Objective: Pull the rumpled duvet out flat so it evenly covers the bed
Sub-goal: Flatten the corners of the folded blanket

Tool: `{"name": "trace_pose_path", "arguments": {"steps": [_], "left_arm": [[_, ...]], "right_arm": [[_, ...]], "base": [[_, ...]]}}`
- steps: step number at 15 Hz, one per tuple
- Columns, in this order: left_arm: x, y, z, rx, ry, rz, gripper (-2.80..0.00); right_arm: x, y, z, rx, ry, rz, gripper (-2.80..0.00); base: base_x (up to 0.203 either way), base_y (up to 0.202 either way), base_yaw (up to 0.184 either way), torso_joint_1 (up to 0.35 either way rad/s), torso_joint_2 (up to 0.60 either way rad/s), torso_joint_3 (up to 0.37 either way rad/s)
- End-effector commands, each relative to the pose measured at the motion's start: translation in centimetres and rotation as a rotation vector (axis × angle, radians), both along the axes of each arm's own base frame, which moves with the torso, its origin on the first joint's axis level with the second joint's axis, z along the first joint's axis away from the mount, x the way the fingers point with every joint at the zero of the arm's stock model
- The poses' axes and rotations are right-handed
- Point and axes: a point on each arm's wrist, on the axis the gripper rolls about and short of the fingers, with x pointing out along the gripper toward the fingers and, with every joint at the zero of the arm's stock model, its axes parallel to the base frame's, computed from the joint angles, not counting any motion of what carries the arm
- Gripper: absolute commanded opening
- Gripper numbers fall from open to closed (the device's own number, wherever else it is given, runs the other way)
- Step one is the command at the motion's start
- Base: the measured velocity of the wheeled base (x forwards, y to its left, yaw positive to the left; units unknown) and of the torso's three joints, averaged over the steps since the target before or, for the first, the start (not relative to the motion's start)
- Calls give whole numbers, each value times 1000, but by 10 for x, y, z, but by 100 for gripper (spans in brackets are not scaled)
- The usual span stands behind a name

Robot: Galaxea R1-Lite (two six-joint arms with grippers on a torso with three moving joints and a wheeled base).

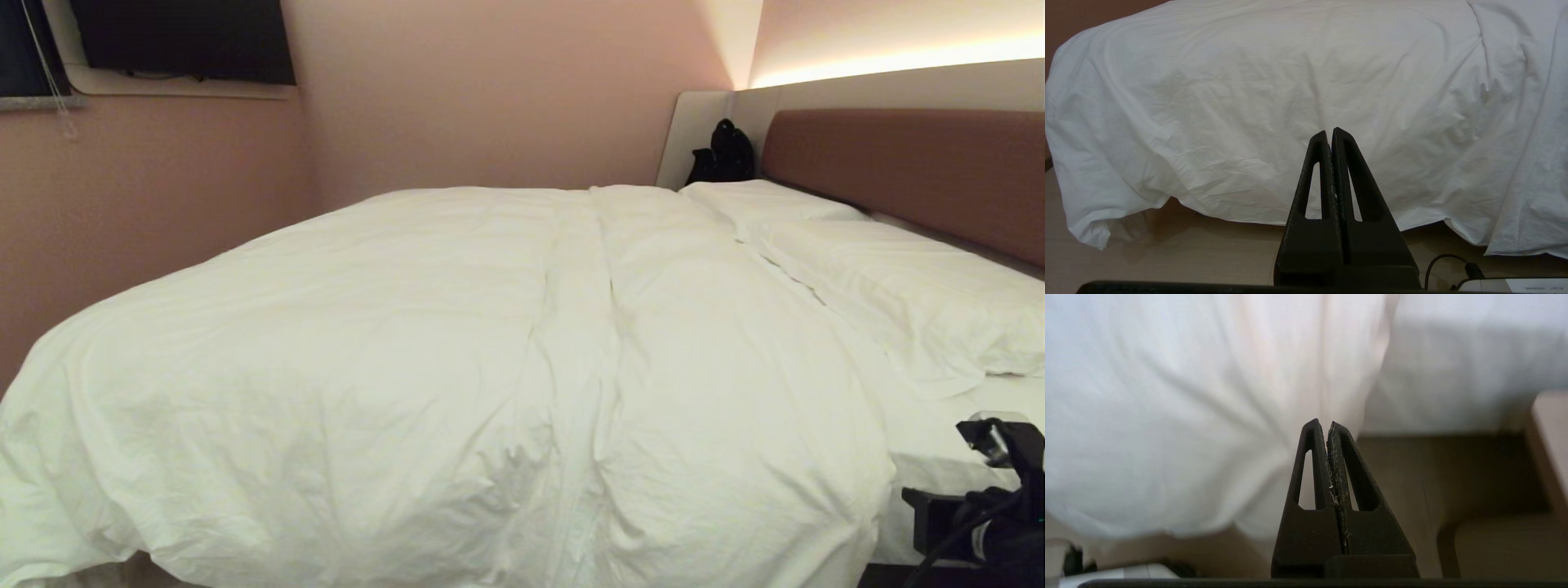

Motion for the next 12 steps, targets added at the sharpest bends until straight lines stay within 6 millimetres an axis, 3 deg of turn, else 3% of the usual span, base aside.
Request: {"name": "trace_pose_path", "arguments": {"steps": [1, 5, 10, 12], "left_arm": [[0, 0, 0, 0, 0, 0, -280], [0, 0, 0, 0, 0, 0, -280], [0, 0, 0, 0, 0, 0, -280], [0, 0, 0, 0, 0, 0, -280]], "right_arm": [[6, 0, 34, -11, -118, 4, -280], [19, 0, 75, 0, -163, 27, -280], [40, 9, 70, 28, -109, 70, -280], [60, 14, 56, 44, -44, 88, -280]], "base": [[0, 0, 0, 0, 0, 0], [0, 0, 0, 0, 0, 0], [0, 0, 0, 0, 0, 0], [0, 0, 0, 0, 0, 0]]}}
